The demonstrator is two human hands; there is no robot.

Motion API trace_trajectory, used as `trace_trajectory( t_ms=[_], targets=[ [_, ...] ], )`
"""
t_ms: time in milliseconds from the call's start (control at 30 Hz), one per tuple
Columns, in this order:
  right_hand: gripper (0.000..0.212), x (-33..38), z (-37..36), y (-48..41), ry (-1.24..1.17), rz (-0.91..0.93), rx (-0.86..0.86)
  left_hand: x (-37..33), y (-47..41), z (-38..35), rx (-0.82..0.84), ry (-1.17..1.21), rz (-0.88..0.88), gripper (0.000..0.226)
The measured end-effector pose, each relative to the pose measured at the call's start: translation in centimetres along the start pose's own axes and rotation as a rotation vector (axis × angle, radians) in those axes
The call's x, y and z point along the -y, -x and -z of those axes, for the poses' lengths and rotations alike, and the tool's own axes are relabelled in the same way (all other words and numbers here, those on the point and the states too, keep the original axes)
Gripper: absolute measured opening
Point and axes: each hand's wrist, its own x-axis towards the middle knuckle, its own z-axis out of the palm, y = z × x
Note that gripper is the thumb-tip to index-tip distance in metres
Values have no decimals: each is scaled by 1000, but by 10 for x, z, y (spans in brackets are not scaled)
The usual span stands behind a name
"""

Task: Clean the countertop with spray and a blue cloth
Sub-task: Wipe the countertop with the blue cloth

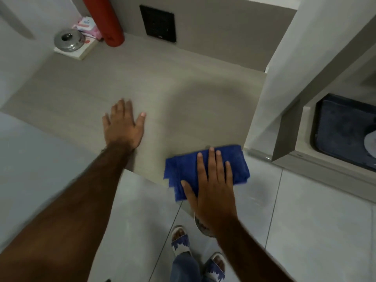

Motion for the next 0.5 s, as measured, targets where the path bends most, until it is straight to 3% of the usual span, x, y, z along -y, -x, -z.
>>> trace_trajectory(
  t_ms=[67, 233, 500],
  targets=[
    [85, -6, 3, -32, 1, 12, -14, 19, 0, 1, -33, 17, 100, 80],
    [85, -9, 9, -111, 12, -28, -60, 32, -11, 0, -59, 31, 153, 86],
    [84, 34, 11, -219, -7, -124, -81, 37, -11, -1, -31, 14, 119, 79]
  ],
)
